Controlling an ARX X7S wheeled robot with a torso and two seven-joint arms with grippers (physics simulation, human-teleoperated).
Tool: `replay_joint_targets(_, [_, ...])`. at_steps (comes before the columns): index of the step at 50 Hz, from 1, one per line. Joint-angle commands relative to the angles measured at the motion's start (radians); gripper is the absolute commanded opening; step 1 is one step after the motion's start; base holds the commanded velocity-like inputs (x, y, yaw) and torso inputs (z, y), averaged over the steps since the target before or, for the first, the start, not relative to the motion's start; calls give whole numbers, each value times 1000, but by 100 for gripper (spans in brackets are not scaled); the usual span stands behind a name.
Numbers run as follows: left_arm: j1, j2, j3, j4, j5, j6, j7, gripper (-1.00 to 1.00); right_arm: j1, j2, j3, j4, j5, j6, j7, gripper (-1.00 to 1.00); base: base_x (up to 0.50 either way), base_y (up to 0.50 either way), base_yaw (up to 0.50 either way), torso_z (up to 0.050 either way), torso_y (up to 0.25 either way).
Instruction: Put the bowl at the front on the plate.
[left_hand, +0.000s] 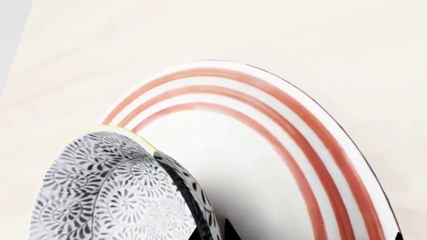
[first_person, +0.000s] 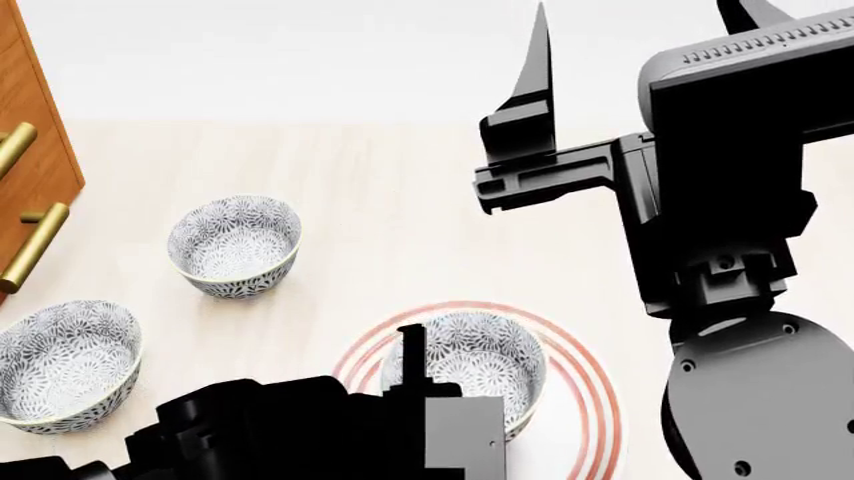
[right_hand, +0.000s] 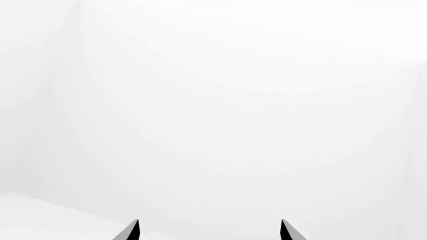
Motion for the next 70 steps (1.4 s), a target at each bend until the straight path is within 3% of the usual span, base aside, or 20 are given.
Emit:
replay_joint_targets(1, [7, 1, -7, -3, -3, -6, -4, -100, -2, 1, -1, 4, 0, -7, 1, 100, 0, 0, 0, 0, 0])
replay_joint_targets(12, [6, 1, -11, -5, -11, 4, -5, -100, 2, 2, -5, 6, 1, -5, 1, 100, 0, 0, 0, 0, 0])
replay_joint_targets(13, [4, 1, -14, -8, -13, 12, -12, 100, 2, 2, -5, 6, 2, -5, 1, 100, 0, 0, 0, 0, 0])
replay_joint_targets(32, [-10, 1, -20, -11, -53, 18, -7, 100, 2, 5, -3, 3, 8, -4, 6, 100, 0, 0, 0, 0, 0])
replay_joint_targets(47, [-53, -69, -134, 195, -235, -73, 41, 100, 6, 9, 3, 2, 12, -2, 11, 100, 0, 0, 0, 0, 0])
replay_joint_targets(70, [-76, -117, -240, 281, -367, -123, 35, 100, -9, 11, 8, 3, 14, -13, 20, 100, 0, 0, 0, 0, 0])
